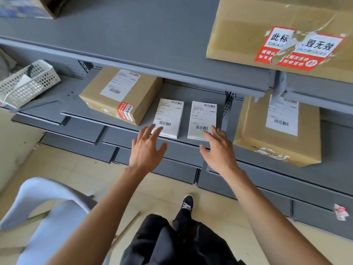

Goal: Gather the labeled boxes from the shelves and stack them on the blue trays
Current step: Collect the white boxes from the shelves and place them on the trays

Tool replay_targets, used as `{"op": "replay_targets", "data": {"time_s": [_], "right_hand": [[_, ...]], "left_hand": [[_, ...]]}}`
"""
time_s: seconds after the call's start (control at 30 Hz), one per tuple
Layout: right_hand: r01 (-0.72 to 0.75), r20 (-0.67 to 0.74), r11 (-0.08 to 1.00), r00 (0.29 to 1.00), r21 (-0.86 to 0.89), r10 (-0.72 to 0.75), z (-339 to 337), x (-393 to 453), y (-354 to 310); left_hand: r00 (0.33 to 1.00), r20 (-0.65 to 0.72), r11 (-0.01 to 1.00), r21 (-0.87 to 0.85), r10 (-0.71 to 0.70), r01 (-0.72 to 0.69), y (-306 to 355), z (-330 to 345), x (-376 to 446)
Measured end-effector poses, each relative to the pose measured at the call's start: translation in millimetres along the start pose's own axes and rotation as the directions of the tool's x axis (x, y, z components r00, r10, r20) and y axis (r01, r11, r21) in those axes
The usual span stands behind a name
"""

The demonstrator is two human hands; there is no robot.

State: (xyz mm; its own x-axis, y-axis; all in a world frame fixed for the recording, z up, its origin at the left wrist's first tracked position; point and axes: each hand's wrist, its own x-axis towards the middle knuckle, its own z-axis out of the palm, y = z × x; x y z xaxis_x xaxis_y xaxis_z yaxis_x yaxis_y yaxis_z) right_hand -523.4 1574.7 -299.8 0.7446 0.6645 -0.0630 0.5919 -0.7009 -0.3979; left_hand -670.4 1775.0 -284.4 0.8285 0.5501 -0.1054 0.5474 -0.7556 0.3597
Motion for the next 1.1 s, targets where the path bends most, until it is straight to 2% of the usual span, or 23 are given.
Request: {"op": "replay_targets", "data": {"time_s": [0.13, 0.3, 0.53, 1.1], "right_hand": [[-0.078, 0.045, 0.996, 0.996, -0.034, 0.080, 10, 14, -4], [-0.098, 0.016, 0.990, 0.995, -0.105, 0.100, 26, 37, -10], [-0.117, 0.049, 0.985, 0.991, -0.127, 0.124, 55, 51, -14], [-0.209, -0.251, 0.973, 0.951, -0.098, 0.179, 91, 12, -25]], "left_hand": [[0.999, 0.028, 0.999, 0.010, 0.031, -0.032, -9, 11, 28], [0.989, 0.081, 0.991, 0.017, 0.127, -0.129, -13, 25, 64], [0.966, 0.143, 0.971, 0.075, 0.215, -0.227, -19, 42, 83], [0.970, 0.077, 0.965, 0.108, 0.231, -0.238, -26, 49, 71]]}}
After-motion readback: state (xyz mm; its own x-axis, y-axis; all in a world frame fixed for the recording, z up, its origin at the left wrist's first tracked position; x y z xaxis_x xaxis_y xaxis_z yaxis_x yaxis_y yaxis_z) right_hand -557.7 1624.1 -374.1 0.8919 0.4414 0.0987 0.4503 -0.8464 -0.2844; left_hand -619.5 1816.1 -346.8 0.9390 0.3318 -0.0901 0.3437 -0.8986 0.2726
